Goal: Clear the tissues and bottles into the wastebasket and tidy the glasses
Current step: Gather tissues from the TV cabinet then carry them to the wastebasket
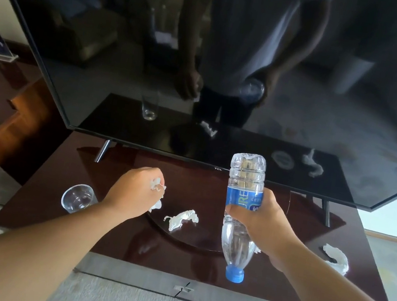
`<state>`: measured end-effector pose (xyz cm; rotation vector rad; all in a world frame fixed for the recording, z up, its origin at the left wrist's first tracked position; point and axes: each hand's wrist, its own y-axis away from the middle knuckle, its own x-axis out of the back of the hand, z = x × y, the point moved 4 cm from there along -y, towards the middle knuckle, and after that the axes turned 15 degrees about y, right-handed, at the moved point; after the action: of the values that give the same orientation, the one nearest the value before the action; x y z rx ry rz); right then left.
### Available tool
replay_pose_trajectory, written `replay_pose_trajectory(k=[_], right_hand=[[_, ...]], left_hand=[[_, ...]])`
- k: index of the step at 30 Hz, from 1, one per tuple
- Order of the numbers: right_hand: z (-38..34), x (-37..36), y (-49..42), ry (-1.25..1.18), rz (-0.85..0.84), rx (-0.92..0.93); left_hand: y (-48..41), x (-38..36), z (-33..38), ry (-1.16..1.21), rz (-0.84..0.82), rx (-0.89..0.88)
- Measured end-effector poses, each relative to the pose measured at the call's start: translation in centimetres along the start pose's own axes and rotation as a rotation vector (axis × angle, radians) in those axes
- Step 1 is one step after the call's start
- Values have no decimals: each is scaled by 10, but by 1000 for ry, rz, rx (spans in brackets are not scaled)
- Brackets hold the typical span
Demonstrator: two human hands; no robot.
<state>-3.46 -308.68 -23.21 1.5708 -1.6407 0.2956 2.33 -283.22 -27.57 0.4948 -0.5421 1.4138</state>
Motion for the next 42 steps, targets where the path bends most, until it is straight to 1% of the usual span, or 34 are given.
replay_pose_trajectory(k=[4, 6, 9, 13, 17, 19, 26, 30, 33, 37, 42], right_hand=[[7, 2, 5, 6, 11, -23], [12, 5, 6, 11, 30, -35], [19, 9, 7, 16, 48, -53], [29, 12, 8, 2, 52, -76], [43, 13, 8, 9, 58, -108], [50, 14, 8, 17, 54, -125], [72, 18, 6, 1, 63, -161], [79, 19, 5, -5, 63, -171], [81, 18, 3, -8, 56, -168], [81, 20, 6, -13, 66, -179], [76, 26, 13, -5, 98, -187]], left_hand=[[0, -10, 7, -91, 5, -80], [-2, -18, 10, -144, -29, -113], [-4, -32, 12, -198, -93, -86], [-2, -57, 6, -210, -205, -44], [0, -85, -3, -289, -338, -18], [1, -97, -5, -321, -371, 3], [2, -122, -15, -411, -396, 35], [1, -126, -21, -407, -404, 65], [-3, -127, -21, -456, -431, 86], [-8, -125, -11, -451, -434, 42], [-11, -115, 10, -342, -350, -42]])
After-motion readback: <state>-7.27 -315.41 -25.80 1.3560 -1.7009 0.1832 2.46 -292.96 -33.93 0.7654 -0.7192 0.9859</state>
